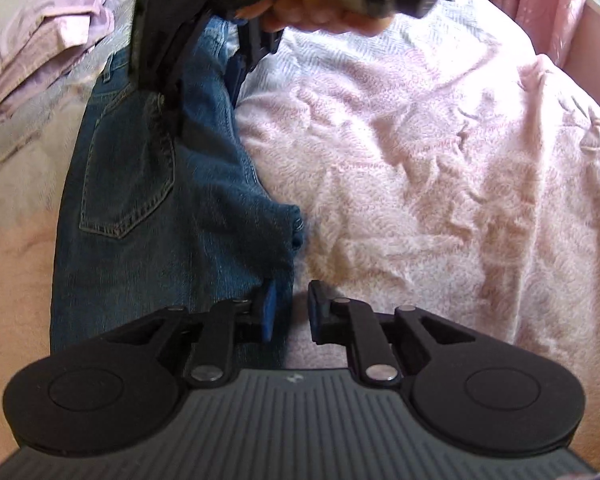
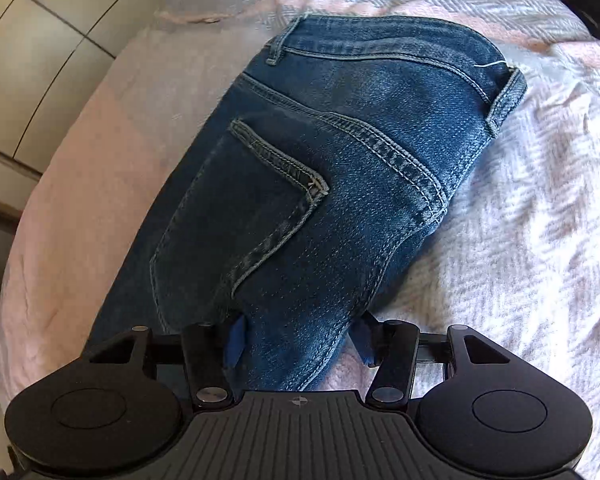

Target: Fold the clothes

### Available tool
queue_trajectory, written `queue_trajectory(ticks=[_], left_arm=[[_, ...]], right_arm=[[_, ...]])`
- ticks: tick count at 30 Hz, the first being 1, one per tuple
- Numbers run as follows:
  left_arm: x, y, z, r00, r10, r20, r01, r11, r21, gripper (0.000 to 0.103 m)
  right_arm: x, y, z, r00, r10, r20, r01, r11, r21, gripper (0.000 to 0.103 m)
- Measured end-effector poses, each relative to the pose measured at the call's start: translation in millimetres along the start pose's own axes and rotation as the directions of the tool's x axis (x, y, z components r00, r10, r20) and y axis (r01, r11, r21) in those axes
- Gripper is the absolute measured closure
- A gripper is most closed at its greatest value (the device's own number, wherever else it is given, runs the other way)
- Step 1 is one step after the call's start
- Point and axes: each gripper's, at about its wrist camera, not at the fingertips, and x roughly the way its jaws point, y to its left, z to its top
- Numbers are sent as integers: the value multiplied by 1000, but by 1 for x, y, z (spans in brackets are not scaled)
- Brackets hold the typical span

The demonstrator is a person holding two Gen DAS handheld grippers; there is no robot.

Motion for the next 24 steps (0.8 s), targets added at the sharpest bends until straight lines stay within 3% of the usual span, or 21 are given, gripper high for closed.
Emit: queue_trajectory(ticks=[6,10,14,17,20,24], left_arm=[[-26,9,10,999,-2,49,5,998,-56,87],[-13,17,20,999,7,46,-3,996,-92,86],[-1,25,30,999,16,42,-11,992,-128,86],[11,24,29,1000,8,21,-5,992,-126,87],[11,23,28,1000,2,-2,-2,992,-129,87],[0,20,25,998,10,-57,-19,988,-153,86]], right_arm=[[-28,-19,-3,998,51,48,-55,996,71,49],[-44,-39,18,988,22,153,-33,997,71,49],[-31,-72,54,981,-18,192,-20,980,196,45],[-32,-89,76,973,-32,228,-26,969,247,49],[-38,-93,98,962,-95,257,30,969,244,50],[-52,-88,99,973,-87,213,54,986,155,50]])
